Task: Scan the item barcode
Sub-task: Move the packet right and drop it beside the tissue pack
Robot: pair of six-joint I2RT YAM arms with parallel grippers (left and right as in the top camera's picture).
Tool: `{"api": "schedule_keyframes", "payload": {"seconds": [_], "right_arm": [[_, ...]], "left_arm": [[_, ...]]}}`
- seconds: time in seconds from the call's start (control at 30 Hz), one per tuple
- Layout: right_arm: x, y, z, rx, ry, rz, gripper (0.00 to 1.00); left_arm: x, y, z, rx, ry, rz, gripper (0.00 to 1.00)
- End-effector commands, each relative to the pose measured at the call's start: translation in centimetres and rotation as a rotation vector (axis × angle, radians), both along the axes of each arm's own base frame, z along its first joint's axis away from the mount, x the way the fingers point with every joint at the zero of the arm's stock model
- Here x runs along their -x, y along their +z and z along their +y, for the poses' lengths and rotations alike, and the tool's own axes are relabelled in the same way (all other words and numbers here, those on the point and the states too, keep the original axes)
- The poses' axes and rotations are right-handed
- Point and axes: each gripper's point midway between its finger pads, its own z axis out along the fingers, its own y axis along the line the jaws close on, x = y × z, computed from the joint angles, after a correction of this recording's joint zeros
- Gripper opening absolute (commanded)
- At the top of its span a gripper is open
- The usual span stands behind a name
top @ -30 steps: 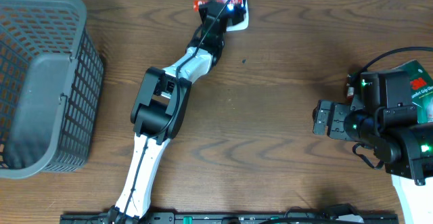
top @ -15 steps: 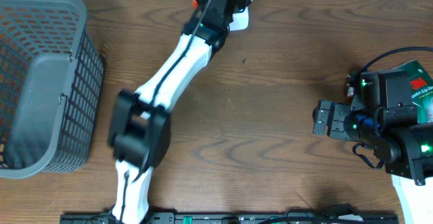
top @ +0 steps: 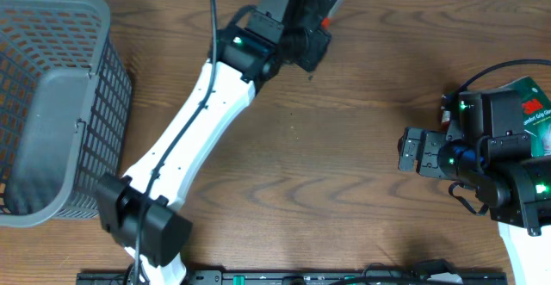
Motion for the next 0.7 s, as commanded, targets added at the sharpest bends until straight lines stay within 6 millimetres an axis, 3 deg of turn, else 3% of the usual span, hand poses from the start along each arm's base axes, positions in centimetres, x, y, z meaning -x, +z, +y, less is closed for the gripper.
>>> {"api": "schedule_keyframes", "payload": {"seconds": [0.0,0.1,0.23,0.4,0.53,0.67], "right_arm": [[0.0,0.1,-0.4,0.013,-0.004,-0.004,0.99],[0.0,0.1,-0.4,0.014,-0.004,-0.004,0.99],[0.0,0.1,-0.4,0.013,-0.004,-0.004,0.99],[0.0,0.1,-0.4,0.014,-0.004,-0.004,0.99],[0.0,0.1,-0.4,0.013,-0.004,-0.004,0.99],[0.0,0.1,-0.4,0.014,-0.004,-0.004,0.99]], "left_arm": [[2.8,-4.4,-3.7,0.128,-0.01,0.291,0.07],[4.2,-7.8,-6.4,0.122,-0.033,0.391,0.07],[7.4,-10.2,-11.6,0.197,-0.184,0.503,0.07],[10.7,-14.1,-17.4,0.237,-0.226,0.605,0.07],[13.5,-16.0,-20.6,0.241,-0.287,0.612,0.07],[15.2,-16.2,-23.0,0.265,-0.349,0.57,0.11]]}}
